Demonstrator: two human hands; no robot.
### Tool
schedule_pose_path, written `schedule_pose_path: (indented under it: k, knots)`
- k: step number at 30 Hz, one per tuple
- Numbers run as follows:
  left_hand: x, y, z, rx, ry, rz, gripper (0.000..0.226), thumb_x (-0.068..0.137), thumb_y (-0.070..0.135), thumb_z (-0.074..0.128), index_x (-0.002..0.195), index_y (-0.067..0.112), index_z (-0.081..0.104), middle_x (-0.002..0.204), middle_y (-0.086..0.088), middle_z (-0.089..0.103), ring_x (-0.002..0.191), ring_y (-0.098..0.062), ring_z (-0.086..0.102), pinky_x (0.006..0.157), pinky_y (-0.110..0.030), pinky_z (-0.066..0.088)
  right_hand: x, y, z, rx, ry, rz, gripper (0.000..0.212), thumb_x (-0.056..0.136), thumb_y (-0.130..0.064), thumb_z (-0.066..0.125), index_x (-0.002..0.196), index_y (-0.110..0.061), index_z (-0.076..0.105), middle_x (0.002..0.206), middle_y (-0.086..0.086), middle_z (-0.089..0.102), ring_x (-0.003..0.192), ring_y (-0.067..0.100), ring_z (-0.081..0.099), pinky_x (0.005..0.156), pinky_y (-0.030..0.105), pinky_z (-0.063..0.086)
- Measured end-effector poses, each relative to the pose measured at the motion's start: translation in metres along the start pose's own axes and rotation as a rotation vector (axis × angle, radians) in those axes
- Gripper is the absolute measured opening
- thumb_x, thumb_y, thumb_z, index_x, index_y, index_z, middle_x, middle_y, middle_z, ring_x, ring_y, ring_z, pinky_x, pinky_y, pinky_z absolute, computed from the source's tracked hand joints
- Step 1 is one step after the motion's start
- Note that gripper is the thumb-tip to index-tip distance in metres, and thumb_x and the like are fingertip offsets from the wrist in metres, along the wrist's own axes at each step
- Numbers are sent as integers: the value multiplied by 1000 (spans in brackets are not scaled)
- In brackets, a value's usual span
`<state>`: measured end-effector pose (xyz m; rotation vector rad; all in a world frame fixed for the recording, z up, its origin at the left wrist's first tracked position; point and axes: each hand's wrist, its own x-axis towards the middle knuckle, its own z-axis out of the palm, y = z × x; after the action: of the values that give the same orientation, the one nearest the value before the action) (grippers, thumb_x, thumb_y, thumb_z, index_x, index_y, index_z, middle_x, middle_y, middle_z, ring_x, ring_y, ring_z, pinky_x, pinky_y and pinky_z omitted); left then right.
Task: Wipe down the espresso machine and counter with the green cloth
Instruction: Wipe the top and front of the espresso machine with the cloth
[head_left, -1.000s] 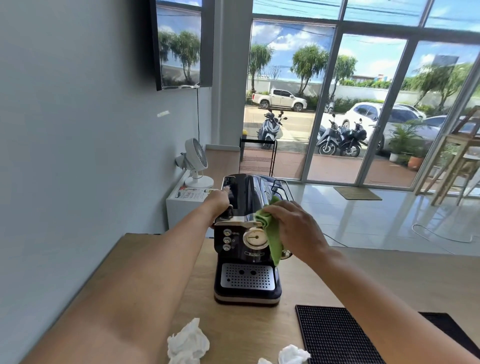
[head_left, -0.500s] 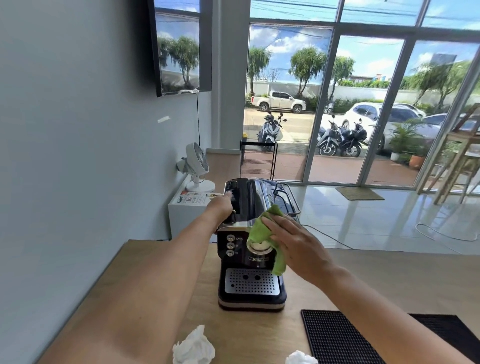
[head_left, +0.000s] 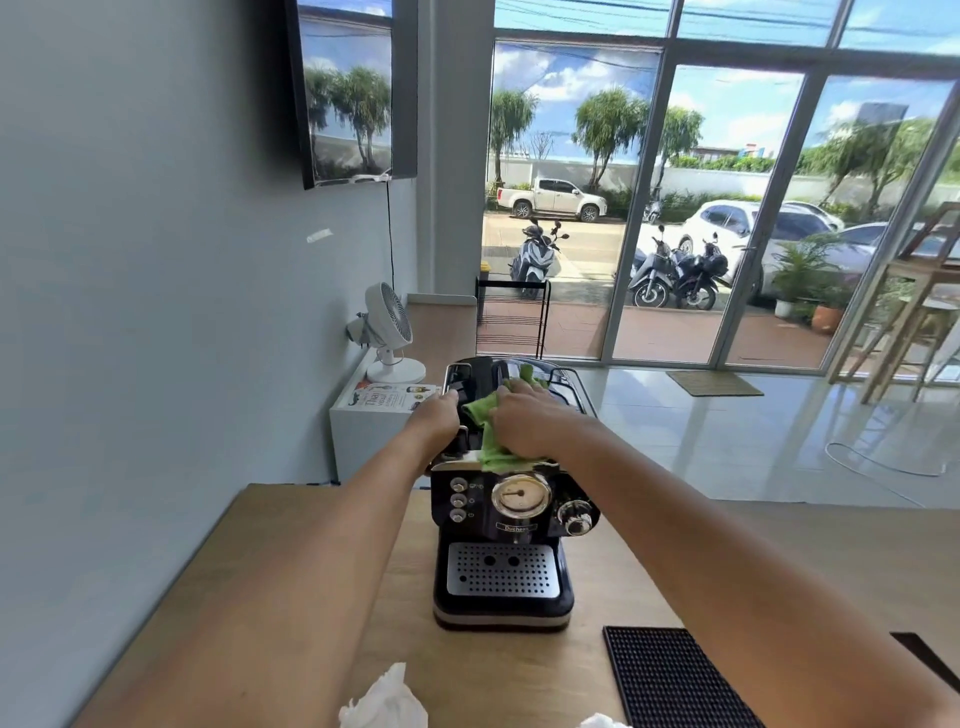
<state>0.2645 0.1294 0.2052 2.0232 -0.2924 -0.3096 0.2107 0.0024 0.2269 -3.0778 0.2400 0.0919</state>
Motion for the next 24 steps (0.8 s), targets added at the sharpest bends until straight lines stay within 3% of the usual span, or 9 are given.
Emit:
schedule_pose_path:
  k: [3, 7, 11, 17, 21, 24]
  knots:
    - [11, -5, 2, 24, 10, 14, 53, 104, 32, 25, 146, 2, 32, 154, -15, 31, 142, -27, 27, 117, -38, 21, 29, 7, -8, 61, -12, 122, 67, 96, -32, 30, 155, -8, 10, 162, 16, 0, 149, 37, 2, 121, 53, 9]
    - [17, -8, 3, 22, 6, 28, 49, 104, 27, 24, 143, 0, 36, 152, -18, 33, 140, -29, 30, 115, -39, 22, 66, 4, -18, 18, -39, 171, 70, 95, -39, 28, 155, -7, 11, 163, 16, 2, 149, 37, 1, 121, 54, 8]
    - [16, -8, 2, -52, -2, 26, 54, 104, 36, 23, 149, 8, 30, 157, -10, 27, 145, -23, 22, 117, -35, 16, 88, -2, -17, -28, 7, 8, 54, 99, -32, 26, 148, -10, 35, 161, 12, 21, 150, 28, 7, 122, 48, 2]
    - [15, -7, 4, -64, 15, 39, 58, 104, 41, 21, 150, 7, 25, 158, -10, 22, 147, -23, 18, 117, -33, 14, 40, 14, -2, -107, 7, -158, 55, 104, -32, 17, 152, -5, 24, 162, 14, 14, 151, 26, 2, 122, 45, -1]
    - [10, -2, 3, -45, 22, 21, 57, 104, 41, 21, 150, 8, 25, 158, -10, 22, 146, -23, 18, 117, -34, 14, 43, 23, -9, 63, 43, 17, 60, 102, -37, 19, 156, -13, 9, 164, 7, 1, 151, 24, -3, 122, 47, 3]
    - [6, -1, 0, -29, 16, 16, 56, 104, 41, 20, 151, 10, 24, 159, -9, 21, 146, -23, 18, 118, -34, 14, 50, 5, -4, 99, 100, 83, 61, 99, -30, 30, 155, -12, 15, 164, 8, 6, 151, 28, 4, 121, 50, 10]
